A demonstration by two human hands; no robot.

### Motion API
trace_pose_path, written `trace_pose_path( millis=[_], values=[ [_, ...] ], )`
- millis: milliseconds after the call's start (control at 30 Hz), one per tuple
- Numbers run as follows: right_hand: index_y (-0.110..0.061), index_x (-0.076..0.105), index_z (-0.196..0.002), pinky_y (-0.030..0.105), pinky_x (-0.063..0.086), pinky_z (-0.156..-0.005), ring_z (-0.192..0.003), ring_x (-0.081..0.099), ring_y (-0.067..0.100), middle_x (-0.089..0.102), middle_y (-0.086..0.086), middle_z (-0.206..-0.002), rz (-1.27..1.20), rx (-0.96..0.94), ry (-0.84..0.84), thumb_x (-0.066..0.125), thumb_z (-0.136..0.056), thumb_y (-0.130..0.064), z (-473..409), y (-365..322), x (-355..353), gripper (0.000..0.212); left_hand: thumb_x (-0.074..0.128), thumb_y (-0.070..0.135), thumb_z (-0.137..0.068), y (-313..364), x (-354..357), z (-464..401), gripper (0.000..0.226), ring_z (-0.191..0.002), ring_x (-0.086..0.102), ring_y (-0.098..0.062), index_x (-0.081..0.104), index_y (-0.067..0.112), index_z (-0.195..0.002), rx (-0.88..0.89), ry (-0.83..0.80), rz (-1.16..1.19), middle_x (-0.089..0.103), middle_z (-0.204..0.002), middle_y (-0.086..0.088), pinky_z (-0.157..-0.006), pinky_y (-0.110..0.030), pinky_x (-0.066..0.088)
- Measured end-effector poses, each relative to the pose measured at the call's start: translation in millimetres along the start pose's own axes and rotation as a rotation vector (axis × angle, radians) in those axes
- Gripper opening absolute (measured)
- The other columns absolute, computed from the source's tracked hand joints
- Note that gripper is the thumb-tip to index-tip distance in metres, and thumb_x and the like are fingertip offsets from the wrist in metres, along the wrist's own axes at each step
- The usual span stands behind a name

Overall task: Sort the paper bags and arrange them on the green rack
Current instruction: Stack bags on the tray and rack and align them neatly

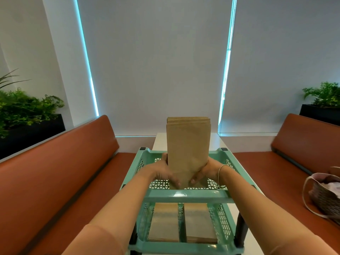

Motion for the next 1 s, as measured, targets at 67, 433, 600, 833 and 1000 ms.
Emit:
trace_pose_path(
  millis=[67, 433, 600, 833, 1000],
  values=[
    [-0.008, 0.066, -0.089, 0.04, 0.055, -0.08, -0.092, 0.062, 0.025, 0.068, 0.008, -0.092, -0.035, 0.015, 0.0, 0.077, -0.051, 0.019, 0, 1, 0, 0.048, 0.088, 0.011, -0.057, 1, 1, 0, 0.11, -0.114, 0.044, -0.019, 0.015, 0.012, -0.138, 0.006, 0.016, 0.018, 0.041, -0.123, 0.002, -0.104, -0.034, 0.04],
    [-0.011, 0.065, -0.093, 0.047, 0.051, -0.091, -0.101, 0.061, 0.03, 0.068, 0.009, -0.1, -0.194, 0.055, 0.039, 0.078, -0.061, 0.009, 6, -10, -9, 0.04, 0.09, 0.01, -0.05, 0, 3, -3, 0.105, -0.113, 0.053, -0.023, 0.031, 0.017, -0.137, 0.04, 0.083, 0.177, 0.053, -0.124, -0.002, -0.098, -0.039, 0.048],
    [-0.017, 0.051, -0.119, 0.023, 0.055, -0.071, -0.088, 0.061, 0.018, 0.06, 0.003, -0.099, -0.349, -0.206, 0.336, 0.08, -0.064, 0.005, 9, -73, -52, 0.066, 0.089, 0.007, -0.051, -1, 3, -3, 0.104, -0.112, 0.056, -0.022, 0.032, 0.016, -0.137, 0.045, 0.077, 0.188, 0.056, -0.124, -0.001, -0.099, -0.04, 0.048],
    [-0.031, 0.021, -0.146, 0.042, 0.037, -0.105, -0.129, 0.04, 0.027, 0.04, 0.004, -0.142, 0.94, -0.124, 0.083, 0.078, -0.07, -0.036, 8, -150, -50, 0.096, 0.09, 0.011, -0.051, 1, 3, -3, 0.112, -0.121, 0.047, -0.023, 0.022, 0.015, -0.14, 0.058, 0.062, 0.127, 0.045, -0.131, -0.003, -0.105, -0.038, 0.04],
    [-0.032, 0.014, -0.146, 0.047, 0.025, -0.108, -0.134, 0.021, 0.029, 0.033, 0.006, -0.143, 1.186, -0.078, 0.109, 0.073, -0.067, -0.05, 0, -141, -37, 0.101, 0.09, 0.012, -0.052, 2, 2, -2, 0.11, -0.123, 0.043, -0.023, 0.021, 0.015, -0.138, 0.071, 0.056, 0.102, 0.041, -0.134, -0.003, -0.108, -0.037, 0.037]
  ],
)
Point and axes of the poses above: each hand's wrist, its own z-axis away from the middle knuckle, its own x-axis out of the palm, y = z × x, the point moved 1 cm from there along -z, towards the middle knuckle
